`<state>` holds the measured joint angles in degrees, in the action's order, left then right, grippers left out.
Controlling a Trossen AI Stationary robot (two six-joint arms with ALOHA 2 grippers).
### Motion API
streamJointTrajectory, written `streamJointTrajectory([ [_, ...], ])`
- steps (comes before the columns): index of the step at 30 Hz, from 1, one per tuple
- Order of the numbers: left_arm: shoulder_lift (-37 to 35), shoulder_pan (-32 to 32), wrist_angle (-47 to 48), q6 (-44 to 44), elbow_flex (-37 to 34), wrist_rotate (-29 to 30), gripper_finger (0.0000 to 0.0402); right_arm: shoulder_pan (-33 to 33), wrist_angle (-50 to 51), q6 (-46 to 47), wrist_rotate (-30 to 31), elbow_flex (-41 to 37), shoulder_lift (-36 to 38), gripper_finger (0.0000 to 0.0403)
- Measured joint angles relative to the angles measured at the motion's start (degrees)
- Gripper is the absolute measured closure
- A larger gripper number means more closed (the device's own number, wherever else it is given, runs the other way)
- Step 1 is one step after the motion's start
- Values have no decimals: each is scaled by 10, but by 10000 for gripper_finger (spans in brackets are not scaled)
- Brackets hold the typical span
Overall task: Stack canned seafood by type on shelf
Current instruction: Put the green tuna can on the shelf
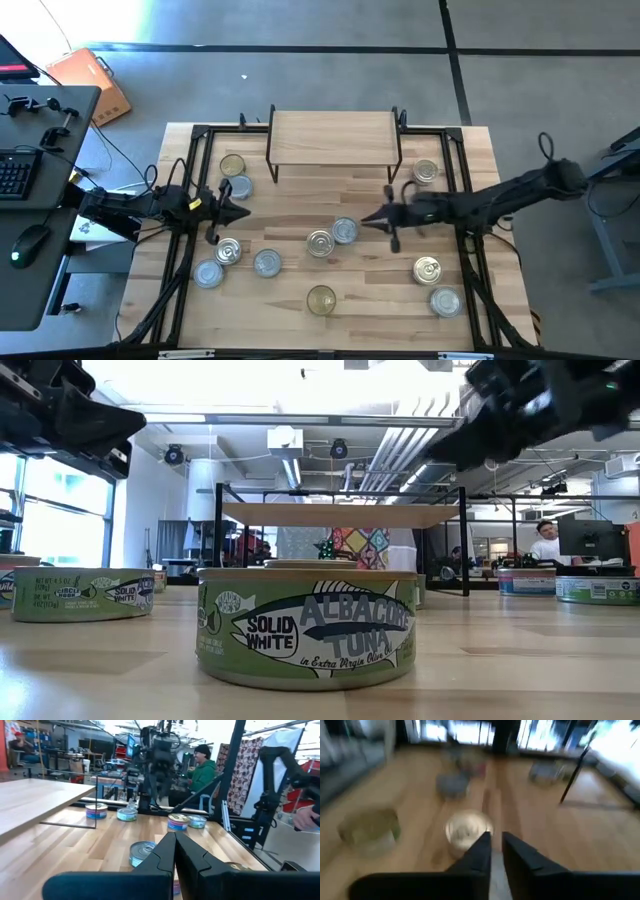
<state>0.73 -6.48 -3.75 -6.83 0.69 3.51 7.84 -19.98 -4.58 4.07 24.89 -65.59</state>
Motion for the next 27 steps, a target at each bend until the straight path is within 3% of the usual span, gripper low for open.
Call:
streamJointTrajectory([
  [6, 0, 0, -7, 0, 0, 17, 402, 6, 16, -64, -43, 64, -135, 247],
  [11, 0, 0, -8, -11, 0, 18, 401, 28, 4, -90, -9, 85, -232, 199],
  [18, 0, 0, -9, -15, 0, 20, 402, 54, -85, -128, 43, 93, -317, 211],
  [27, 18, 0, -5, 12, 0, 20, 401, 56, -113, -138, 108, 96, -371, 294],
])
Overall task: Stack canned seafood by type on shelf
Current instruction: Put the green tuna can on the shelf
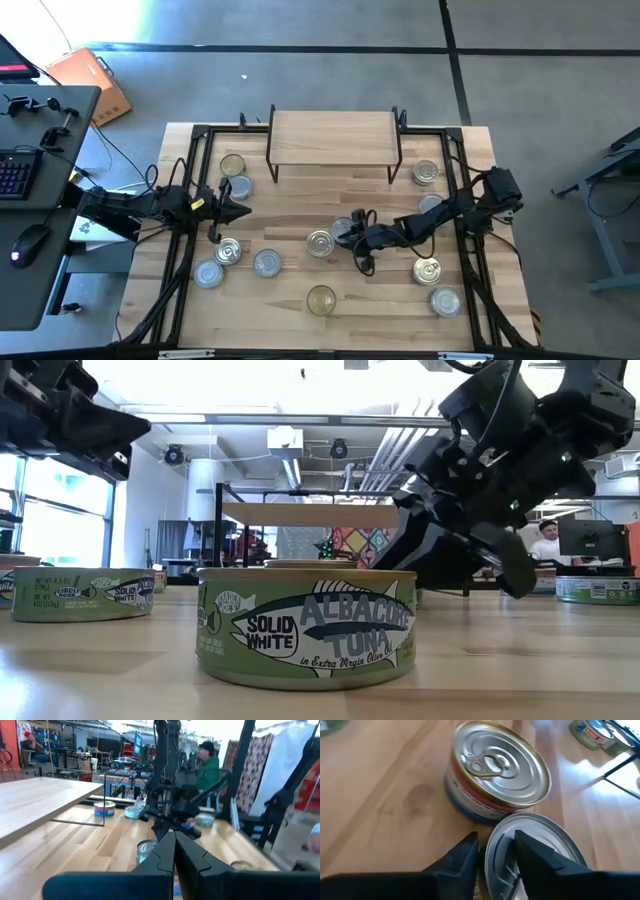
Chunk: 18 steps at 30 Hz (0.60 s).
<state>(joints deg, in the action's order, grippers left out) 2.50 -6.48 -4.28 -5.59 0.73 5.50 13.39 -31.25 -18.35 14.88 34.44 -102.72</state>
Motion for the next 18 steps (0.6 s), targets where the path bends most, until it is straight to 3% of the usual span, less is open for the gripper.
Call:
streamJointTrajectory([
  [8, 48, 0, -9, 45, 0, -4, 401, 1, 29, 6, 32, 0, -5, 393],
  [13, 73, 0, -41, 46, 0, -4, 402, 15, 36, 35, 57, 0, 2, 396],
  [18, 117, -12, -91, 129, 0, 5, 401, 33, 67, 61, 61, -4, 42, 401],
])
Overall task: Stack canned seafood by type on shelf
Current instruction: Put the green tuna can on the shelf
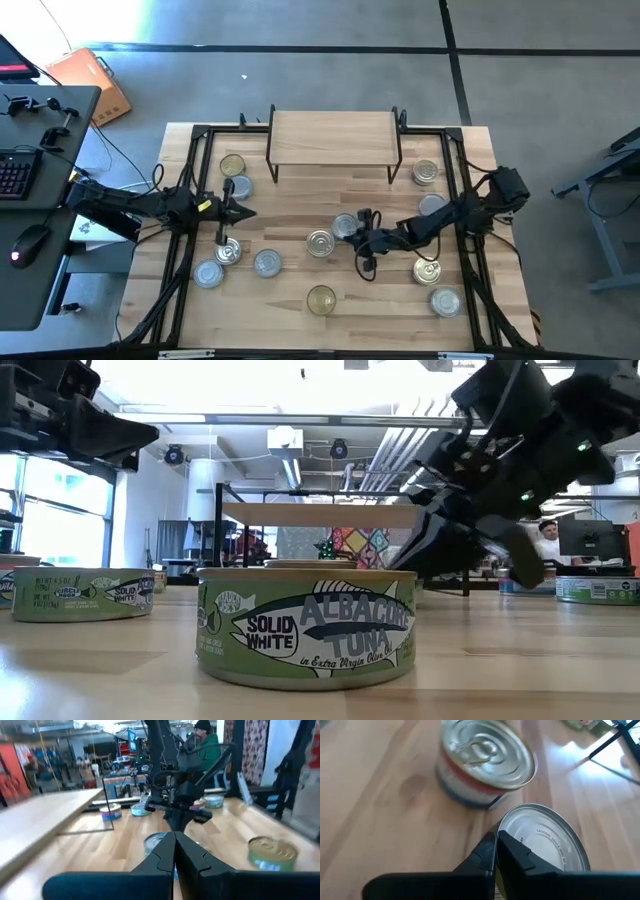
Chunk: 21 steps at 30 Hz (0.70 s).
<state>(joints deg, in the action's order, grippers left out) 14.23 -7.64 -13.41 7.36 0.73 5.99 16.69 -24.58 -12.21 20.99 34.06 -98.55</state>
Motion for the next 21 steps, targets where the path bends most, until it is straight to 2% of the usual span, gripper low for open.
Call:
streamJointTrajectory([
  [8, 132, -48, -160, 160, 0, 23, 401, 4, 64, 48, -4, -2, 82, 403],
  [12, 217, -69, -221, 211, 4, 42, 401, 3, 77, 74, -12, -1, 109, 403],
  [21, 445, -83, -238, 239, 129, 58, 401, -21, 75, 119, -41, 0, 124, 403],
])
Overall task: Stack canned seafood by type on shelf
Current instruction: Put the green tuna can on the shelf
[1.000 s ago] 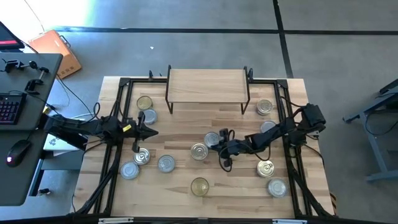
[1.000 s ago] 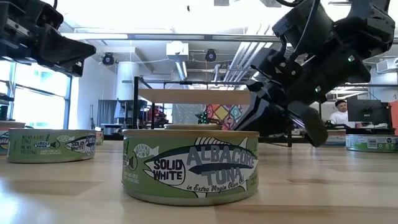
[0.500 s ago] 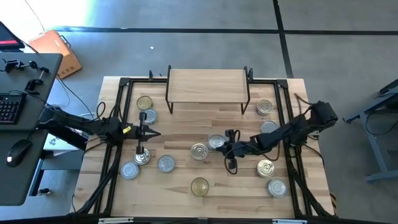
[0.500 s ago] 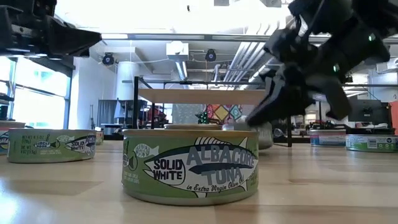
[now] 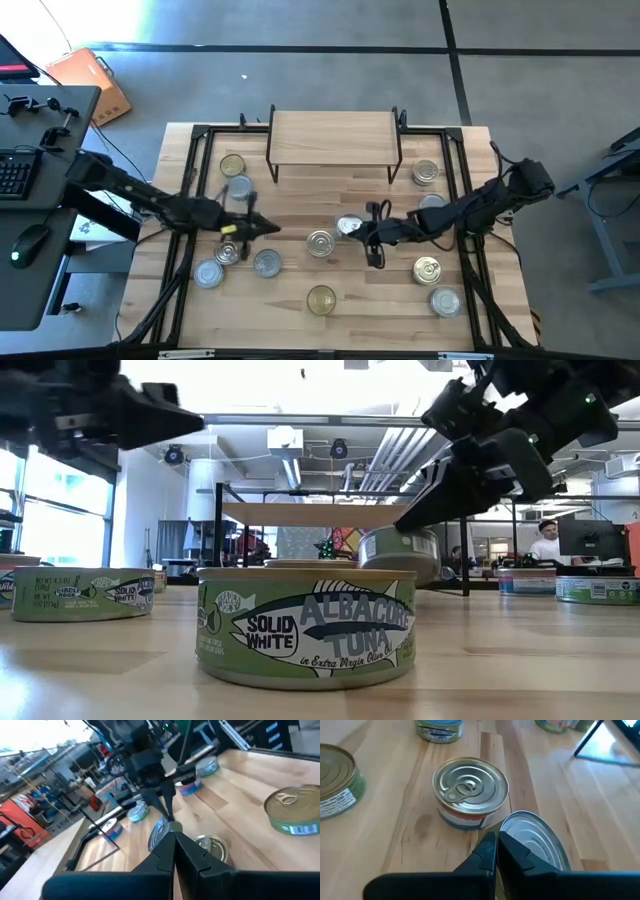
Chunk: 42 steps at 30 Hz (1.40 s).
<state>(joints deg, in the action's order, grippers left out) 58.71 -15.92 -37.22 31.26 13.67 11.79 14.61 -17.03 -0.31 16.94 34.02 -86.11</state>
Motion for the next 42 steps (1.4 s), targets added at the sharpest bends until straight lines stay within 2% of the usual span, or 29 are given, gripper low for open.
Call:
streamJointTrajectory([
  [3, 77, 3, 0, 5, 47, 13, 396, -8, -3, 13, -12, 0, 0, 403],
  [6, 148, 6, 0, 39, 86, 19, 373, -13, -10, 32, -13, 0, 0, 403],
  [11, 253, 7, 1, 117, 146, 18, 302, -19, -34, 58, -22, 0, 0, 403],
  [17, 345, 22, 1, 182, 222, 17, 207, -19, -77, 70, -37, 1, 3, 403],
  [22, 412, 41, -1, 204, 276, 25, 164, -19, -80, 74, -37, 1, 8, 403],
  [32, 489, 58, -3, 200, 328, 43, 167, -18, -111, 68, -76, 1, 12, 403],
  [35, 489, 53, -7, 179, 329, 43, 199, -18, -111, 68, -78, 1, 12, 403],
  [40, 489, 48, -13, 131, 329, 42, 285, -18, -111, 51, -90, 1, 12, 403],
  [42, 489, 46, -12, 116, 329, 43, 285, -17, -111, 37, -91, 1, 12, 400],
])
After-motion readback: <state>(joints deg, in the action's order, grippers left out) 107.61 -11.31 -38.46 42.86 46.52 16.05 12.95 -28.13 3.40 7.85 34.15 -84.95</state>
